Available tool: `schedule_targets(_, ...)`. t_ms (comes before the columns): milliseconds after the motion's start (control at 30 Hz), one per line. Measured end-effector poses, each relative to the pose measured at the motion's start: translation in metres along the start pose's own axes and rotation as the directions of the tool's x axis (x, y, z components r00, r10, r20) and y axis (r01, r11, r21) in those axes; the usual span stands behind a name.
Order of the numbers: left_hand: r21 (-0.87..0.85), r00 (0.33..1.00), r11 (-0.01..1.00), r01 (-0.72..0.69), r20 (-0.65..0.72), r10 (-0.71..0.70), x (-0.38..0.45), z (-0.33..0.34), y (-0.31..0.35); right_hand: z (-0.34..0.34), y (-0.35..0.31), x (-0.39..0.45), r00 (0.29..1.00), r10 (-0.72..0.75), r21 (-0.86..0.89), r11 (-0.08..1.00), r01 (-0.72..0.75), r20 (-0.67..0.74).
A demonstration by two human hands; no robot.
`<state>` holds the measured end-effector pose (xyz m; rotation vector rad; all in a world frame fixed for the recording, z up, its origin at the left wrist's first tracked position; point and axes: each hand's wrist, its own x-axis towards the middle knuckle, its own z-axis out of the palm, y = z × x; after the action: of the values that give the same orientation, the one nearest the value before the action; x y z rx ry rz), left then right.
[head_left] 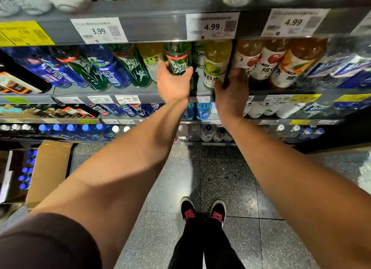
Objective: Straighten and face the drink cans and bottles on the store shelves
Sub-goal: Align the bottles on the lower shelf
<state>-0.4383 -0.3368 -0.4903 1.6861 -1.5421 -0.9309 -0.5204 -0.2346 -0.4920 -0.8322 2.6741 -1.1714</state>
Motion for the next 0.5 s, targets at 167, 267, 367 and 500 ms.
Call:
schedule_targets(167,0.004,0.993,1.000,-0.021,0.116,0.021,-0.003,-0.007,-0.005,0.002,-0.013,-0.018,0.989,-0.074,0.171,0.984,0.052,0.125)
schedule_targets(267,-0.002,0.964,1.000,-0.005,0.267,0.005,0.004,-0.019,-0.003,0.010,-0.035,-0.021,0.964,-0.128,0.187,0.979,0.085,0.235)
schedule_targets(367,0.025,0.944,1.000,0.013,0.330,-0.020,0.016,-0.036,-0.003,0.019,-0.055,-0.015,0.957,-0.129,0.145,0.985,0.093,0.260)
schedule_targets(500,0.043,0.927,0.999,-0.011,0.374,-0.006,0.029,-0.058,-0.018,0.044,-0.065,-0.002,0.936,0.003,0.075,0.997,-0.032,0.351)
